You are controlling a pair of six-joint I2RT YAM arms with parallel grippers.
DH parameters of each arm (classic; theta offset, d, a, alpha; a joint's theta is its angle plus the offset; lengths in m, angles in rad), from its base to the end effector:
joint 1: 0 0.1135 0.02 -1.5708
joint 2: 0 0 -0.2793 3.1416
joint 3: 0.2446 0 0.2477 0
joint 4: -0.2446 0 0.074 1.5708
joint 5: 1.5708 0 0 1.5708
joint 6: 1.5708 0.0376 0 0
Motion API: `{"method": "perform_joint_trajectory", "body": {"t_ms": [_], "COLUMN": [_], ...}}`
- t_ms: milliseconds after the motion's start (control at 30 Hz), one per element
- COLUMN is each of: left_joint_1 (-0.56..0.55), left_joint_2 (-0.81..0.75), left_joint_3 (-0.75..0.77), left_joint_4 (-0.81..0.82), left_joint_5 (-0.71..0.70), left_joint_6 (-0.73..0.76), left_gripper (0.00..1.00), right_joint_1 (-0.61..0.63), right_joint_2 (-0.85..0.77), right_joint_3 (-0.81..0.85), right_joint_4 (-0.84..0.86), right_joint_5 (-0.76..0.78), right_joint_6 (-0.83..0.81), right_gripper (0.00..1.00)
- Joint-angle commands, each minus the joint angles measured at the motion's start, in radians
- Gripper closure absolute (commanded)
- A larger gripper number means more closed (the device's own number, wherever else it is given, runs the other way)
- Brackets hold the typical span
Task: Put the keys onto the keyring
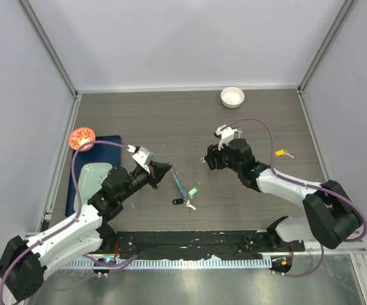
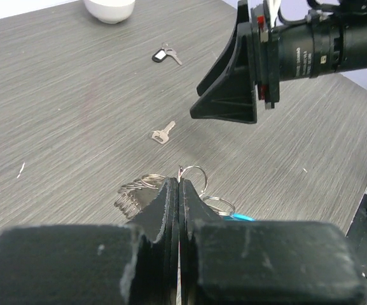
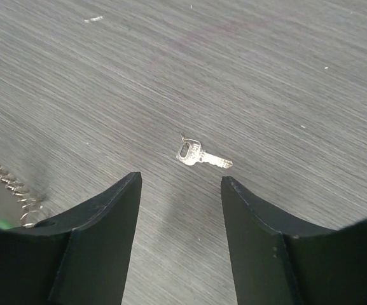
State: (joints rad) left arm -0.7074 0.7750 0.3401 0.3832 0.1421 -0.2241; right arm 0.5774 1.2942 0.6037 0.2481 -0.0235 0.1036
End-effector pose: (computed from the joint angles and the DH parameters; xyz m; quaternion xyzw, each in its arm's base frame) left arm 0.1294 -0.1176 0.2563 0.2206 0.6906 -0.3545 0.5906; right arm 0.2241 0.1471 0.2276 -0.2044 0.8199 0.1879 0.5007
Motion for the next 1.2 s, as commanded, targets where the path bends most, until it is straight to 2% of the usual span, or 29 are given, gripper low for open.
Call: {"method": "perform_joint_trajectory", "body": {"t_ms": [0,33,233,633,1167], "left_joint_1": [-0.004,-0.003,-0.003,-0.003,-0.003], "left_joint_2": [0.013,0.017,0.003,0.012,0.041], "left_joint_3": [0.026,0.025,0.02,0.019,0.023], "left_joint_4": [0.017,0.017,0.017,0.029,0.036], "left_joint_5": [-0.044,-0.045,-0.045,-0.03,-0.024], "left_joint_6": [-0.004,-0.003,0.002,0.005,0.011], "left_gripper": [1.0,1.0,1.0,1.0,1.0], "right_joint_1": [-0.002,-0.004,-0.004,-0.004,-0.004], "right_joint_2": [0.074,0.111,0.232,0.384,0.433], "right_joint_3": [-0.008,-0.018,-0.004,0.016,0.024], "right_joint_4": [0.204,0.232,0.352,0.427,0.476], "right_joint_5": [-0.027,-0.033,-0.061,-0.078,-0.064], "right_joint_6": [-0.087,-0.087,-0.087,-0.085,-0.094], "right_gripper": [0.43,0.49,0.59,0.63,0.73]}}
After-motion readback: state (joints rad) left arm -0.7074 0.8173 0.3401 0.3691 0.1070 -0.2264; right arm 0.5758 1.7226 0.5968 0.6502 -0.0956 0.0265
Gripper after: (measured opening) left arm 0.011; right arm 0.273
